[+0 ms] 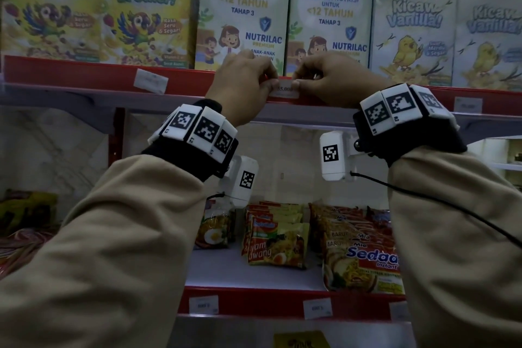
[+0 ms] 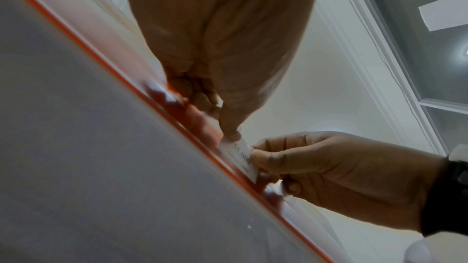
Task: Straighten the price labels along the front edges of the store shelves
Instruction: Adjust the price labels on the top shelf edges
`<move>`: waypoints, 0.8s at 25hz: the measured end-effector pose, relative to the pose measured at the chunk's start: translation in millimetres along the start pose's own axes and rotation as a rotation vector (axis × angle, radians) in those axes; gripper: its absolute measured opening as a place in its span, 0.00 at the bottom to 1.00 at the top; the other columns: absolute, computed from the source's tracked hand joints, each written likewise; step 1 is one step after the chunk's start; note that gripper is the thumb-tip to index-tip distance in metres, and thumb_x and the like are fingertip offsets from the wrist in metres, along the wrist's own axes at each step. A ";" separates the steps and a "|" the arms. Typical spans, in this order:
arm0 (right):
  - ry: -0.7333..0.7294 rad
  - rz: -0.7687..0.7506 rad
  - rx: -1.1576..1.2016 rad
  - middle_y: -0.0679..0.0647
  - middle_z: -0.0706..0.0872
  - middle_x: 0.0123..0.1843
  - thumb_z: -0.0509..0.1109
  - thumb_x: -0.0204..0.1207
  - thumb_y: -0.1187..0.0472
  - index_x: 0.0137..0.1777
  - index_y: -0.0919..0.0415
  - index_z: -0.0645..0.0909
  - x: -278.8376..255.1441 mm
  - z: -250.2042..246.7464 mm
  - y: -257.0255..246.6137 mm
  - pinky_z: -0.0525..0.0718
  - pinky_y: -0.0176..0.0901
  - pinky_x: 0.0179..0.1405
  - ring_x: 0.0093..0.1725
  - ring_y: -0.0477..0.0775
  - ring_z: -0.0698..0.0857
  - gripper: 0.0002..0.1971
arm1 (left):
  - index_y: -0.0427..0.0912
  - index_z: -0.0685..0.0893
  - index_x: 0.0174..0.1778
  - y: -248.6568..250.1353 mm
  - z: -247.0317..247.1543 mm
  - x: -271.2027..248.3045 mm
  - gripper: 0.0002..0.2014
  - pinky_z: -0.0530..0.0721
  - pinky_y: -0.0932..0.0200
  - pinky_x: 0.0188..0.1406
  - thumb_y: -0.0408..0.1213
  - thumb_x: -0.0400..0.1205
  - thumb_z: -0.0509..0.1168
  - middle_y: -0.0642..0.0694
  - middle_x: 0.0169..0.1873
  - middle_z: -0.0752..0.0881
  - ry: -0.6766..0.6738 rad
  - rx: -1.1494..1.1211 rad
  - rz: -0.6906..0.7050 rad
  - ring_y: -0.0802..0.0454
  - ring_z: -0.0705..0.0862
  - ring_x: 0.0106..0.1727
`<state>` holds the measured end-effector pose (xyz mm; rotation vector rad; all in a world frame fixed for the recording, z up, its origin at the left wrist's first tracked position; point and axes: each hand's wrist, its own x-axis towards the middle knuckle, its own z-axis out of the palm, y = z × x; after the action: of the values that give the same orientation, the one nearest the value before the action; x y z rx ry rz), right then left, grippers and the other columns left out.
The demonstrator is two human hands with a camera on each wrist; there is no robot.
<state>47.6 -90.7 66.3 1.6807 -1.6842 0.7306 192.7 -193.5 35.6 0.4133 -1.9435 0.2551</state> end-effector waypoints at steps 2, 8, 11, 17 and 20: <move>-0.017 0.003 0.000 0.50 0.80 0.45 0.68 0.79 0.54 0.55 0.58 0.84 0.0 -1.4 -0.2 0.69 0.37 0.44 0.45 0.49 0.77 0.10 | 0.45 0.84 0.55 0.4 -0.8 1.2 0.10 0.74 0.49 0.59 0.44 0.83 0.63 0.41 0.52 0.78 -0.013 -0.002 -0.008 0.41 0.75 0.59; -0.052 0.004 0.008 0.50 0.80 0.47 0.67 0.80 0.52 0.54 0.54 0.84 -0.5 -2.1 1.1 0.70 0.39 0.46 0.47 0.49 0.78 0.09 | 0.44 0.85 0.55 1.0 -2.5 2.7 0.11 0.75 0.49 0.59 0.45 0.83 0.64 0.42 0.50 0.77 -0.030 0.006 -0.036 0.40 0.76 0.59; -0.064 -0.009 0.015 0.49 0.80 0.47 0.67 0.80 0.52 0.54 0.53 0.85 0.8 -3.5 2.2 0.69 0.38 0.45 0.47 0.49 0.77 0.09 | 0.43 0.86 0.55 2.4 -4.5 4.8 0.11 0.73 0.53 0.57 0.45 0.83 0.64 0.42 0.49 0.77 -0.057 0.020 -0.047 0.41 0.76 0.58; -0.087 -0.034 0.030 0.48 0.80 0.45 0.68 0.80 0.53 0.54 0.55 0.86 4.9 -4.6 5.0 0.69 0.38 0.44 0.46 0.48 0.78 0.10 | 0.42 0.84 0.53 1.8 -5.9 6.6 0.11 0.69 0.57 0.52 0.45 0.82 0.65 0.45 0.47 0.74 -0.072 0.053 -0.050 0.45 0.75 0.54; -0.067 -0.045 0.030 0.45 0.78 0.40 0.69 0.79 0.54 0.53 0.56 0.86 5.0 -4.5 4.7 0.68 0.36 0.42 0.43 0.47 0.77 0.09 | 0.41 0.84 0.54 4.5 -5.7 7.5 0.12 0.69 0.57 0.53 0.45 0.82 0.65 0.44 0.48 0.75 -0.081 0.062 -0.072 0.43 0.76 0.57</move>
<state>43.3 -90.3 73.2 1.7758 -1.6830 0.6882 193.0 -188.6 44.8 0.5409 -1.9993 0.2557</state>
